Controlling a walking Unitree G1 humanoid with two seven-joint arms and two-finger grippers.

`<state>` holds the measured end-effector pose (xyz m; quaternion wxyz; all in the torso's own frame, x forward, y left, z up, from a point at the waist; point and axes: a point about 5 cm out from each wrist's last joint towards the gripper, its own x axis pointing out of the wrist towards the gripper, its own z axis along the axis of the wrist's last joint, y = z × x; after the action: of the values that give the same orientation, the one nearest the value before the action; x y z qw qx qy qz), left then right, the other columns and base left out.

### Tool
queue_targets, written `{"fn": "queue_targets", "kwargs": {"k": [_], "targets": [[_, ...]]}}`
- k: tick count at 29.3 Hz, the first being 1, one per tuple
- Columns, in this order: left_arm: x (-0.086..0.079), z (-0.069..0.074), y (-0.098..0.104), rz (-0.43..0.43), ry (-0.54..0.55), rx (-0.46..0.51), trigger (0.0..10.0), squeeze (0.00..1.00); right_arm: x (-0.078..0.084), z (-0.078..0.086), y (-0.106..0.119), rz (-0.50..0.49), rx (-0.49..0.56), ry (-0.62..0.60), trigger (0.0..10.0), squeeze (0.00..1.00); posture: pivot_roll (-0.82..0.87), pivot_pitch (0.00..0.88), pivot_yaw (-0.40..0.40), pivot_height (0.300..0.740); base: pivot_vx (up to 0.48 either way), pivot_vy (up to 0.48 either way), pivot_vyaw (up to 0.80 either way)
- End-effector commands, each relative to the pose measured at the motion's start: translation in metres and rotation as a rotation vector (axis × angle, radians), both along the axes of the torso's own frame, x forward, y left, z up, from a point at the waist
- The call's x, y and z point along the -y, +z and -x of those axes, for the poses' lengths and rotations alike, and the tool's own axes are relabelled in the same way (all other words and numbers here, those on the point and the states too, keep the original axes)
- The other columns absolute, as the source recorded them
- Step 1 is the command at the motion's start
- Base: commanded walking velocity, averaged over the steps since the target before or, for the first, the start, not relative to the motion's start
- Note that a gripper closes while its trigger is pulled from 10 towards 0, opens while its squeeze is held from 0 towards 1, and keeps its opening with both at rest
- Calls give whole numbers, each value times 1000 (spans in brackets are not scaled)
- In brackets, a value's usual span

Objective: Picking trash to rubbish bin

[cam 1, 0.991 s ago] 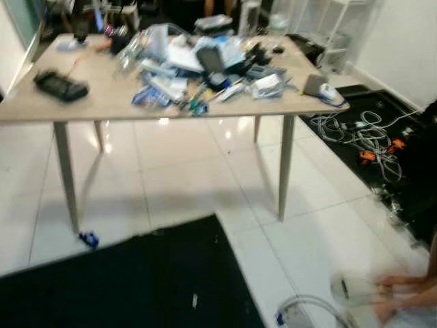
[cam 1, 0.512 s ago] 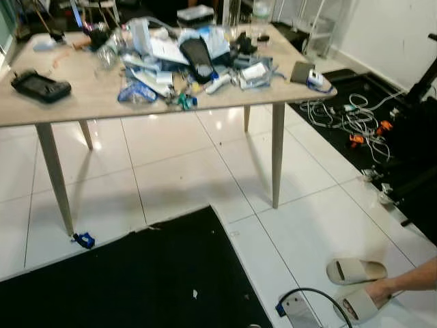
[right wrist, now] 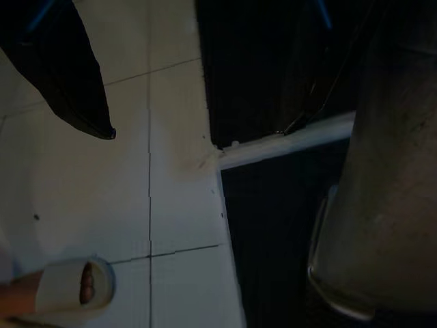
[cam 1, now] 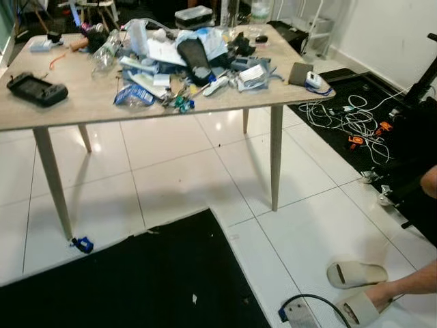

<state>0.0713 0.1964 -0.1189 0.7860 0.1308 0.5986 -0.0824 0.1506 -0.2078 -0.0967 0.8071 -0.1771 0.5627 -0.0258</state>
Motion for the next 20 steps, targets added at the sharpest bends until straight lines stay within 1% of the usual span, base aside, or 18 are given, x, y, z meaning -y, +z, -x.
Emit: {"fn": "queue_targets", "kwargs": {"k": [1,3,4,5,7,9,10,11,12,13,14,16,18,19,20], "targets": [[5,-9,1,18,-19,40,10000,0,-2,2,-1,0,16,-39,10000,0,-3,92,24,740,345,0,0],[5,-9,1,18,-19,41,10000,0,-1,2,-1,5,29,-70,10000,0,-3,92,24,740,345,0,0],[5,-9,1,20,-20,40,10000,0,0,3,-1,11,60,-127,10000,0,-3,88,26,740,360,0,0],[5,-9,1,21,-20,40,10000,0,0,3,-1,13,68,-143,10000,0,-3,88,26,740,360,0,0],[5,-8,1,20,-26,37,10000,0,0,1,1,9,131,-197,10000,0,-3,88,26,740,392,0,0],[6,-8,1,21,-36,32,10000,0,1,-1,3,11,195,-222,10000,0,-15,88,35,740,396,0,0],[6,-8,1,20,-37,32,10000,0,41,-19,20,47,270,-241,10000,0,-15,88,35,740,398,0,0],[6,-8,1,20,-39,32,10000,0,70,-35,37,72,340,-252,10000,0,-15,88,35,740,398,0,0],[6,-8,1,20,-39,32,10000,0,70,-35,37,72,340,-252,10000,0,-15,88,35,740,398,0,0],[6,-8,1,20,-41,31,10000,0,88,-59,60,53,463,-253,10000,0,-15,88,35,740,401,0,0],[6,-8,1,20,-42,32,10000,0,96,-78,78,30,559,-238,10000,0,-15,88,35,740,401,0,0],[7,-9,1,22,-45,35,10000,0,92,-101,96,-29,667,-194,10000,0,-33,87,37,740,398,0,0],[7,-10,1,24,-46,39,10000,0,86,-120,112,-93,745,-113,10000,0,-30,88,38,740,399,0,0],[8,-10,1,26,-47,41,10000,0,83,-126,118,-107,775,-76,10000,0,-28,87,37,740,398,0,0],[8,-10,1,26,-47,41,10000,0,83,-126,118,-107,775,-76,10000,0,-28,87,37,740,398,0,0]]}}
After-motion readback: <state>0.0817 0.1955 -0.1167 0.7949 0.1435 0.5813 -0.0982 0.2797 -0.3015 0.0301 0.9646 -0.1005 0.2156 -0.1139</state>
